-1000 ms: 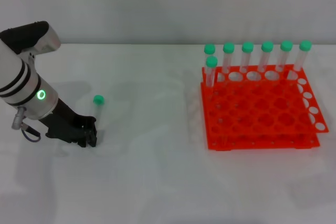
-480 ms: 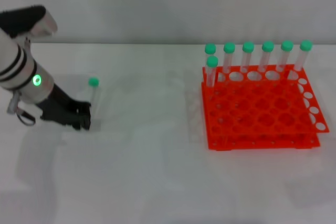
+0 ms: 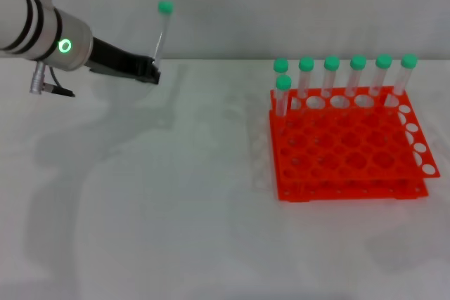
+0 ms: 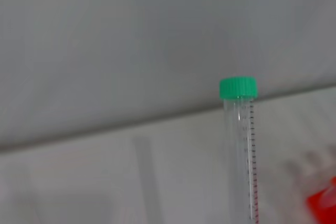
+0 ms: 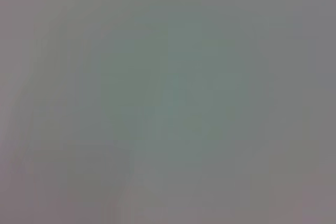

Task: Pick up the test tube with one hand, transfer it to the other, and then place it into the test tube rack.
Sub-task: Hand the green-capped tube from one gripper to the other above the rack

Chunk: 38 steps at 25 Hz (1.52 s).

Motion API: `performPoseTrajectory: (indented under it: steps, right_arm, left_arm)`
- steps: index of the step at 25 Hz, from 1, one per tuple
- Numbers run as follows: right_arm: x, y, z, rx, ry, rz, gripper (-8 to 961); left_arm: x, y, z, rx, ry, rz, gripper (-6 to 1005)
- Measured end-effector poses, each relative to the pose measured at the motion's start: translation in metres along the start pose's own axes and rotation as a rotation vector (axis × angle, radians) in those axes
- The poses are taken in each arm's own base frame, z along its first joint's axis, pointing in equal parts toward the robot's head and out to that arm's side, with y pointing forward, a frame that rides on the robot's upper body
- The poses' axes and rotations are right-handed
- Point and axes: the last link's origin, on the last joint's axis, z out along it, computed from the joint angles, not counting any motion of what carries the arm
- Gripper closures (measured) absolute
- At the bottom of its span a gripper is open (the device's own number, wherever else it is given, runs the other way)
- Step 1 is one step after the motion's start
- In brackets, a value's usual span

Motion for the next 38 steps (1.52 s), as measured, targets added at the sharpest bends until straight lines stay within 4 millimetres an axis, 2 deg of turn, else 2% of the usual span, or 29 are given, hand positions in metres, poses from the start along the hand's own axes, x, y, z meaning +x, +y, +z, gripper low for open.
performPoseTrajectory:
  steps: [6, 13, 18, 24, 30, 38]
  right_arm:
    - [-0.020, 0.008, 0.012, -0.163, -0.052, 0.131, 75]
    - [-0.043, 0.027, 0.029, -0.449, -0.048, 0.309, 77]
    - [-0.054, 0.044, 0.049, -0.632, -0.008, 0.419, 78]
    - [-0.057, 0.068, 0.066, -0.795, 0.062, 0.475, 77]
    - [-0.055, 0.085, 0.075, -0.860, 0.114, 0.490, 78]
    - [-0.052, 0.095, 0.079, -0.873, 0.131, 0.499, 78]
  left_arm:
    - [-0.003, 0.017, -0.021, -0.159, 0.227, 0.166, 847]
    - [-0.034, 0.028, -0.043, -0.371, 0.445, 0.387, 846]
    - [-0.053, 0.039, -0.042, -0.456, 0.438, 0.521, 846]
    - [-0.069, 0.061, -0.031, -0.522, 0.383, 0.663, 846]
    - [-0.070, 0.074, -0.026, -0.547, 0.360, 0.713, 847]
    - [-0.070, 0.080, -0.023, -0.559, 0.348, 0.738, 847]
